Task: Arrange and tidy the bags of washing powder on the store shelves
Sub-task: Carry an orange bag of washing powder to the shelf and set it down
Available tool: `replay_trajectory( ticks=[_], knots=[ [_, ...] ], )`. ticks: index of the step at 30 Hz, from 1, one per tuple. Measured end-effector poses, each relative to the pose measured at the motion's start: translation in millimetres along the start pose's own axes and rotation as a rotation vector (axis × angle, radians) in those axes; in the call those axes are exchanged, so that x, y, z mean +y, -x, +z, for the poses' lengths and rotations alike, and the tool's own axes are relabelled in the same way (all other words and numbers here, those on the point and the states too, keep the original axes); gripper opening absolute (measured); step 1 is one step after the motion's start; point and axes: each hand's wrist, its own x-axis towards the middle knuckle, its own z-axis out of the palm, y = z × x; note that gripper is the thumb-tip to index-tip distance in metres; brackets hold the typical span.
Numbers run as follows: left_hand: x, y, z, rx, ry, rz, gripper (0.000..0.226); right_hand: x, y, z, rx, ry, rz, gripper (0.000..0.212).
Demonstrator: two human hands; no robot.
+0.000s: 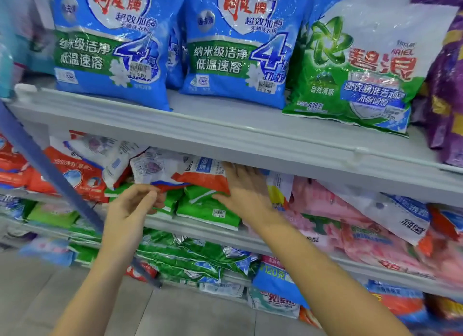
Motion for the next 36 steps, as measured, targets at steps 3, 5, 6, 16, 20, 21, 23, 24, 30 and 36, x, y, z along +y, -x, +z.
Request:
replay_trajectory(
  ticks=[3, 5, 6, 16, 20, 21, 23, 24, 30, 36],
  knots=[
    [-8, 3, -1, 0.015, 0.011, -0.027, 0.019, -5, -16, 10, -0.113, 0.014, -0.012, 0.084],
    [-13, 5, -2, 0.02, 0.035, -0.039, 0.018, -4, -23, 16, -0.156, -0.005, 0.026, 0.083],
    [-16, 5, -3, 0.019, 0.045, -0.045, 0.015, -3, -24, 20, -0.141, 0.03, 0.021, 0.083],
    [-25, 15, -4, 0.017, 0.07, -0.095, 0.019, 19, -34, 27, 0.239, 0.243, 0.082, 0.048],
    [-25, 15, -2, 0.001, 0.092, -0.104, 0.019, 33, -20, 12, 0.351, 0.092, 0.08, 0.043],
    [-26, 14, -1, -0.008, 0.094, -0.11, 0.019, 37, -15, 6, 0.373, 0.017, 0.067, 0.039],
    [-30, 13, 4, -0.055, 0.087, -0.125, 0.014, 43, 1, -2, 0.432, -0.2, 0.078, 0.035],
    [-32, 13, 7, -0.089, 0.077, -0.137, 0.013, 47, 9, -5, 0.478, -0.282, 0.077, 0.034],
    [-45, 28, 45, -0.357, 0.133, -0.279, 0.071, 47, 50, -40, 0.602, -0.687, -0.04, 0.012],
    [-18, 37, 78, -0.405, 0.229, -0.307, 0.084, 27, 78, -82, 0.588, -1.1, 0.105, 0.012]
  ],
)
